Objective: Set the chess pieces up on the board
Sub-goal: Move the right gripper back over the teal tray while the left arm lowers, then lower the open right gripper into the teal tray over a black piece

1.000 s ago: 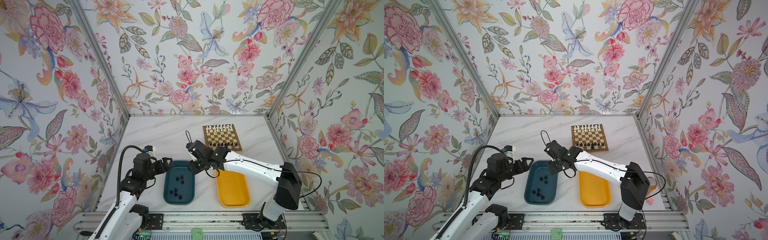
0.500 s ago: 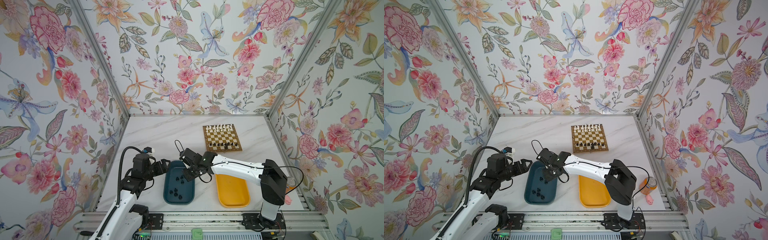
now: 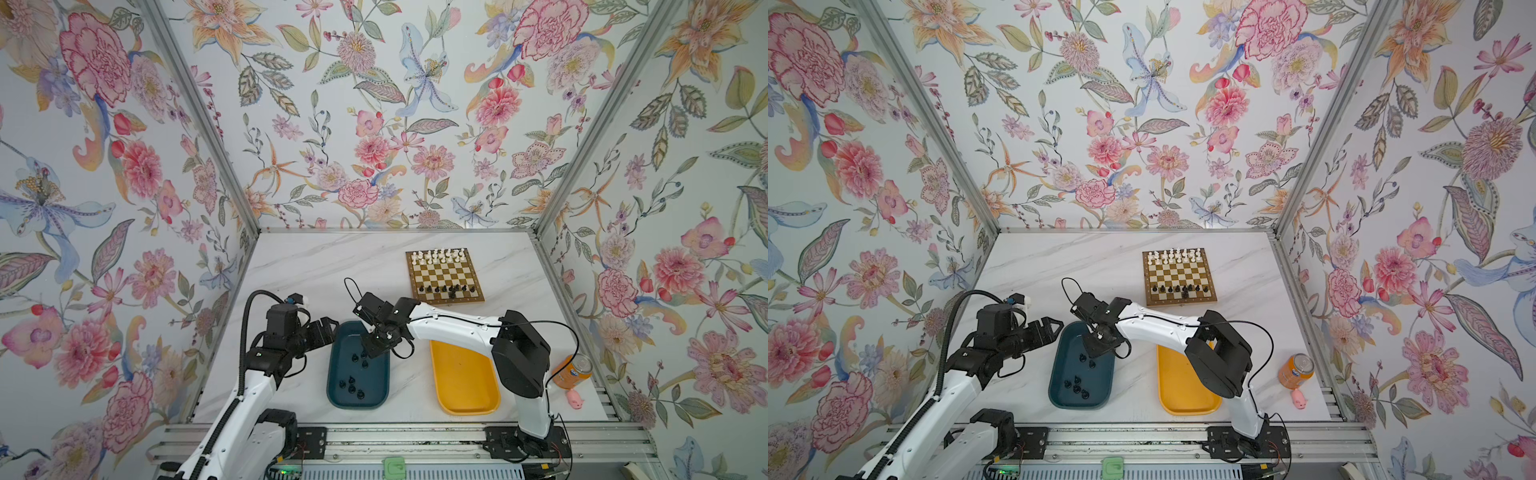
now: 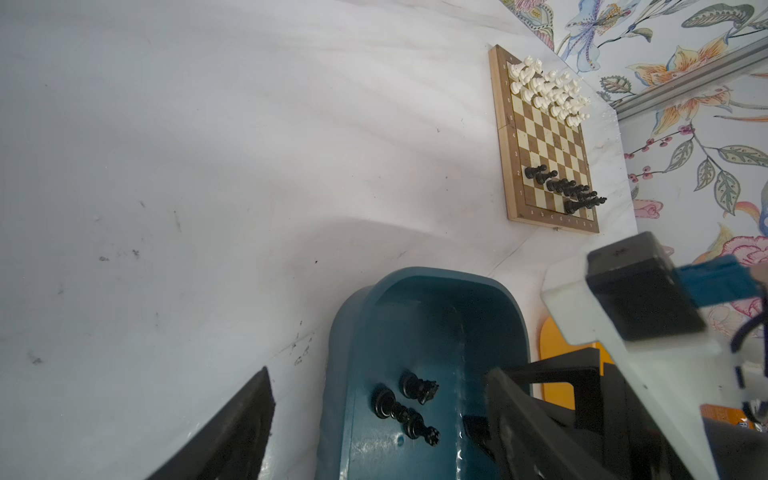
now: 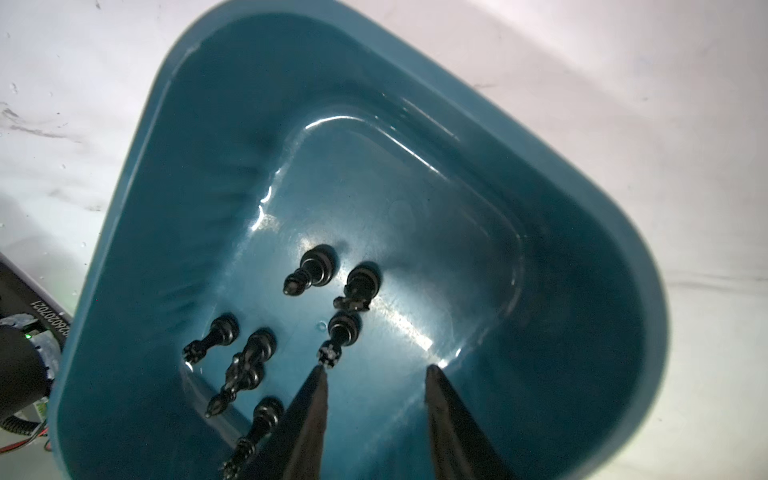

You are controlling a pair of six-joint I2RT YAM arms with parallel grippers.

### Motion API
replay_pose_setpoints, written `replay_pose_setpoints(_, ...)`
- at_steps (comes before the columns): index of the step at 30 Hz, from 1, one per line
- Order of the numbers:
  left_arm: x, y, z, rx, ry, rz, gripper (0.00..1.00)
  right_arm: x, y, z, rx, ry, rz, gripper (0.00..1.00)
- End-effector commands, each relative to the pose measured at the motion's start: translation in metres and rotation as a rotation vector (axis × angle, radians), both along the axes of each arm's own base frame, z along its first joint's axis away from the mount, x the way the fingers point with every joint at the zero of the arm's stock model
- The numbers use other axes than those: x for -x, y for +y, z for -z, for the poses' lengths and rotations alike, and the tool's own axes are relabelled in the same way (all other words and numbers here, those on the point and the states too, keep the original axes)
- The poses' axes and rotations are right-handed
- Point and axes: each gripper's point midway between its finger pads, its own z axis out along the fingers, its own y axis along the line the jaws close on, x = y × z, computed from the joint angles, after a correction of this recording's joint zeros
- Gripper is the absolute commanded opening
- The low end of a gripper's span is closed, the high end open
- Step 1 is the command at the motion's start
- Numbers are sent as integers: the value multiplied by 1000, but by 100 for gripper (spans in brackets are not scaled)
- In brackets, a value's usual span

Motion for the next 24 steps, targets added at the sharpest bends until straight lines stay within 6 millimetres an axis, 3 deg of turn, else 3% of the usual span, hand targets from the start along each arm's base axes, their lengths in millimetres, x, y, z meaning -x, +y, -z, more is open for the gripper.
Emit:
replay_pose_setpoints(1, -8, 0, -17, 1, -55, 19, 81, -2, 5, 3, 0, 22, -17, 42)
replay_pose_setpoints(13, -8, 5, -15, 6, -50, 7, 81, 2, 12, 9, -11, 73, -25, 38)
replay_pose_setpoints(24, -5, 6, -12, 13, -50, 6, 81, 28, 4, 10, 19, 98, -52, 33)
